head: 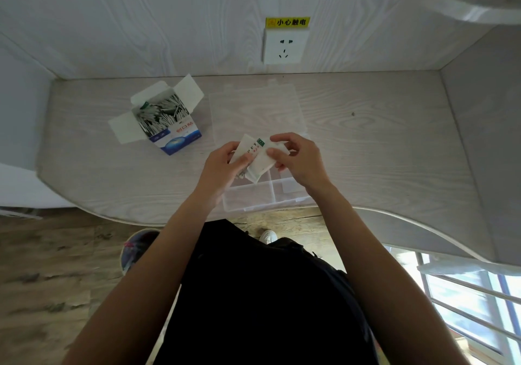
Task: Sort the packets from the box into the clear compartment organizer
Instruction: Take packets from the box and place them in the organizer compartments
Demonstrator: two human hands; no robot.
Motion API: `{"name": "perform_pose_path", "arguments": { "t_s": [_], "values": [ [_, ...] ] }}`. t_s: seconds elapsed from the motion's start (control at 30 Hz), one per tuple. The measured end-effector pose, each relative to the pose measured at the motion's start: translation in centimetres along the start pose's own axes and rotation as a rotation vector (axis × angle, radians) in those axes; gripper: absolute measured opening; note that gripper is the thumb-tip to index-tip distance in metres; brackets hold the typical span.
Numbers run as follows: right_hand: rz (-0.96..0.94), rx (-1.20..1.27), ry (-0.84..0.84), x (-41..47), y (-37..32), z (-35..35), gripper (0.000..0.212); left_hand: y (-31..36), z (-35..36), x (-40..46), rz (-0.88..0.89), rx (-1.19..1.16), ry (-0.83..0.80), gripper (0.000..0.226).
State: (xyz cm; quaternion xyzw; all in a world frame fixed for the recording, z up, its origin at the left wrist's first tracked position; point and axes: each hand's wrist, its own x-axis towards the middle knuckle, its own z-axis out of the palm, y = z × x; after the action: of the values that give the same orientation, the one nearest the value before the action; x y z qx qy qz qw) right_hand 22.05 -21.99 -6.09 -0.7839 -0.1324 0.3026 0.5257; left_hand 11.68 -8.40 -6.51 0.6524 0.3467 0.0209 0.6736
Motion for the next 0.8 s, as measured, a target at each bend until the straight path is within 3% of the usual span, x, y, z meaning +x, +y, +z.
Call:
{"name": "perform_pose_path", "arguments": {
  "t_s": [0.23, 0.37, 0.5, 0.63, 0.8],
  "values": [
    [-0.045, 0.105, 0.103, 1.0, -0.4, -4.2, 0.008, -0.5, -2.2, 0.4, -0.037, -0.042, 0.103, 0.016],
    [-0.037, 0.111, 0.047, 2.0, -0.5, -5.2, 0.011, -1.3, -2.9, 0.6, -0.026, 0.051, 0.128, 0.014],
    [-0.096, -0.133, -0.012, 3.3, 0.1, -5.6, 0.011, -1.4, -2.4, 0.5, 0.012, 0.145, 0.180, 0.014],
    [-0.185, -0.472, -0.128, 4.1, 0.3, -5.9, 0.031, -1.5, -2.2, 0.3, 0.027, 0.168, 0.197, 0.023],
    [-0.274, -0.673, -0.201, 4.8, 0.6, -5.2, 0.021, -1.6, -2.4, 0.0, 0.028, 0.180, 0.194, 0.028]
  ]
}}
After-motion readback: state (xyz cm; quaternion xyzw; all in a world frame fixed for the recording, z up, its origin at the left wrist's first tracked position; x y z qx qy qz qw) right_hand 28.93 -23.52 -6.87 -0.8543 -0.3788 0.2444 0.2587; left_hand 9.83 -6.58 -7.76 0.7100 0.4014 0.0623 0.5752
